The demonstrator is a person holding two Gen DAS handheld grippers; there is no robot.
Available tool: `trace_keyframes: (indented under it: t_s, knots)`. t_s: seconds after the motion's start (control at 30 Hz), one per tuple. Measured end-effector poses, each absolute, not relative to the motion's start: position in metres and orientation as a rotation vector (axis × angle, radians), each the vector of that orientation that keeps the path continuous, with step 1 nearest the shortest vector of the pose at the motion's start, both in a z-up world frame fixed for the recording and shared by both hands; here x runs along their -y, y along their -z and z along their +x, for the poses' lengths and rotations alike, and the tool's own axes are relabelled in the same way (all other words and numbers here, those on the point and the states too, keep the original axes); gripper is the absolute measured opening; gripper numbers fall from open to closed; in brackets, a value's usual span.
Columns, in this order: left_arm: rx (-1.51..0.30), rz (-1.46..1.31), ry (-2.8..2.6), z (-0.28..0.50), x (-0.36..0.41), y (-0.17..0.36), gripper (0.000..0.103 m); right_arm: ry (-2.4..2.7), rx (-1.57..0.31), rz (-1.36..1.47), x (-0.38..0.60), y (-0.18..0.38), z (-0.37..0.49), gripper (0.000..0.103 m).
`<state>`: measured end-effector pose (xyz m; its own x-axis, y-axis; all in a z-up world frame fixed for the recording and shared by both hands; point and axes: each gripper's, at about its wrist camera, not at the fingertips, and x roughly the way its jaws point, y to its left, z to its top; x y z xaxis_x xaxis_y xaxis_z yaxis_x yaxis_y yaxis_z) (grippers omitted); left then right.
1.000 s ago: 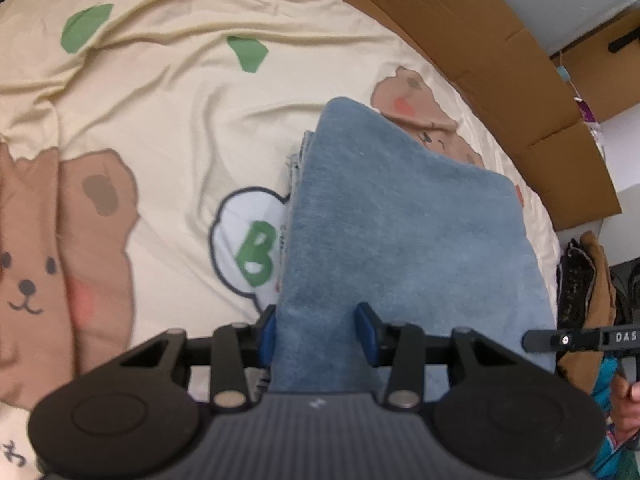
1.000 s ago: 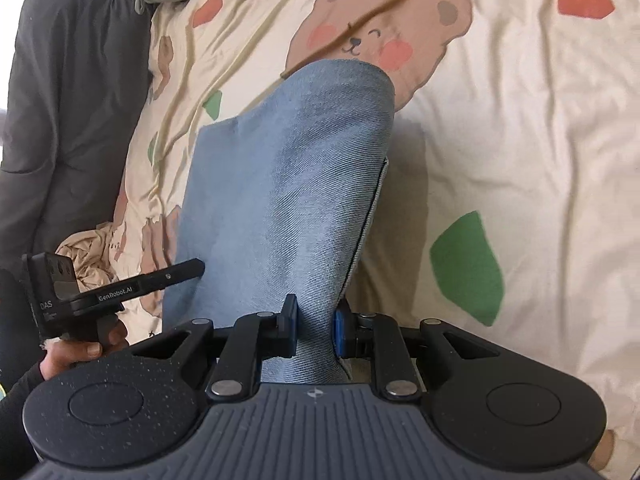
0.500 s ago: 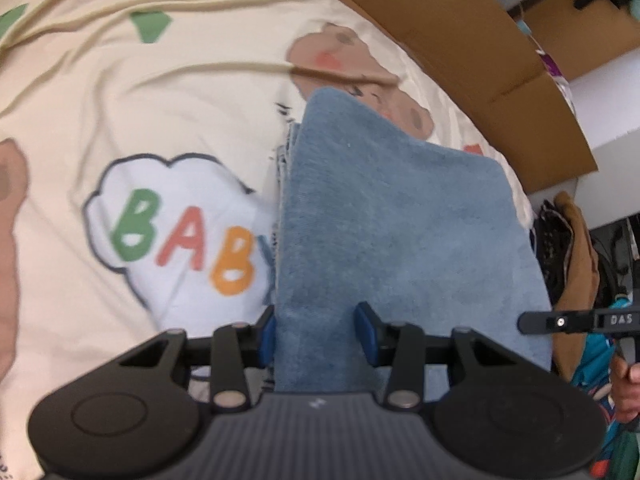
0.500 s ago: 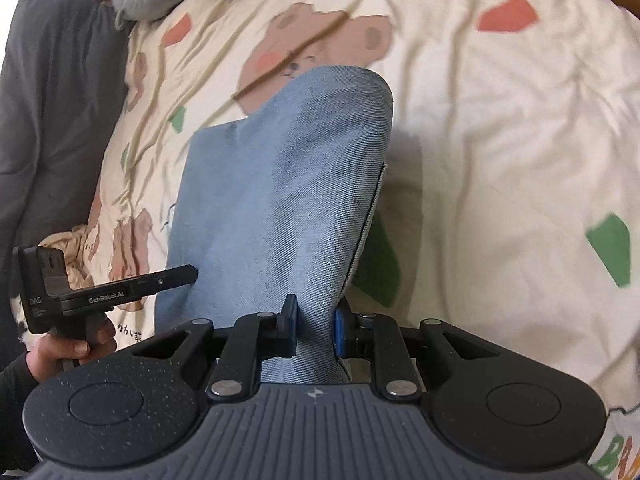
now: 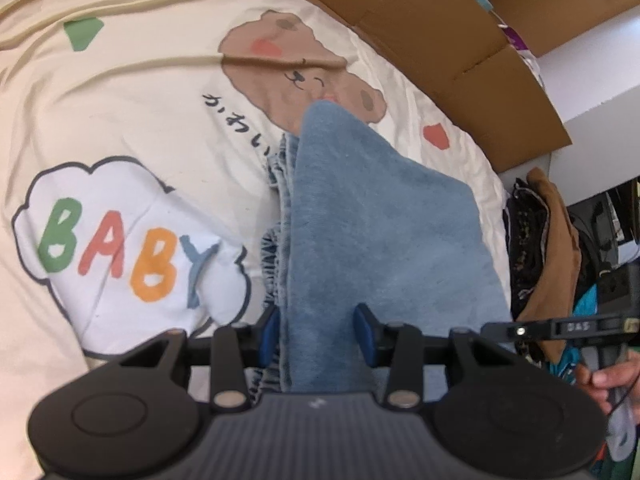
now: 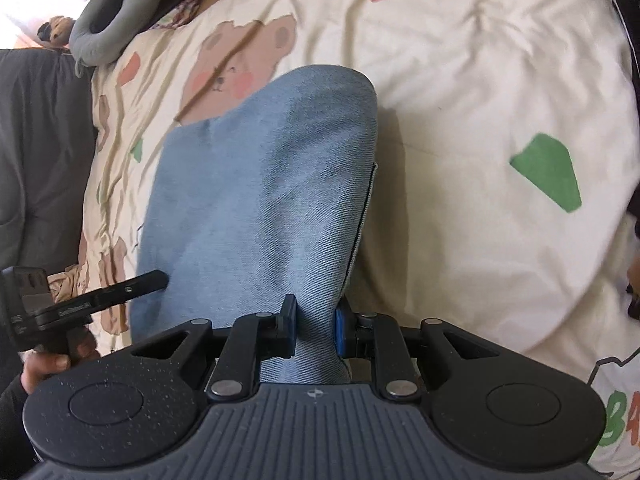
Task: Fold clothes
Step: 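Lift the folded jeans off the duvet with both tools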
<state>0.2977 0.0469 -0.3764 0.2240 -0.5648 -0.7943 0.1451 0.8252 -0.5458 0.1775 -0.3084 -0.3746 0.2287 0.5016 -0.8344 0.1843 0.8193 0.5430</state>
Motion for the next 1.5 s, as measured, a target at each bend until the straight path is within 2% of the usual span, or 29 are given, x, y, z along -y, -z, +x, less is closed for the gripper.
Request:
trace_keyframes:
  t_s: [0.23, 0.53, 0.73, 0.8, 0.87, 1.07, 1.37, 1.43, 1.5]
  knots:
    - [-1.226, -0.341, 0.548, 0.302, -0.044, 0.372, 0.046, -0.242, -1.346, 0.602, 0.311, 0.401, 0.171, 0.022]
    - [-1.178, -0.362, 0.555, 0.310, -0.044, 0.376, 0.048, -0.245, -1.358, 0.561, 0.309, 0.409, 0.172, 0.027]
    - [-1.182, -0.460, 0.552, 0.311, -0.054, 0.393, 0.063, -0.239, -1.370, 0.577, 0.311, 0.415, 0.173, 0.028]
    - [-1.193, -0.487, 0.554, 0.312, -0.057, 0.404, 0.075, -0.240, -1.373, 0.578, 0.311, 0.416, 0.173, 0.029]
    - [-1.200, -0.525, 0.556, 0.313, -0.061, 0.413, 0.077, -0.235, -1.369, 0.580, 0.311, 0.416, 0.172, 0.029]
    - [-1.215, -0.674, 0.605, 0.316, -0.064, 0.435, 0.073, -0.230, -1.370, 0.583, 0.312, 0.417, 0.172, 0.029]
    - [-1.250, -0.720, 0.681, 0.325, -0.059, 0.448, 0.075, -0.231, -1.356, 0.615, 0.317, 0.420, 0.167, 0.030]
    - [-1.258, -0.739, 0.686, 0.327, -0.061, 0.449, 0.071, -0.234, -1.352, 0.627, 0.319, 0.421, 0.166, 0.031]
    - [-1.253, -0.757, 0.697, 0.326, -0.063, 0.449, 0.056, -0.244, -1.345, 0.639, 0.321, 0.420, 0.165, 0.031]
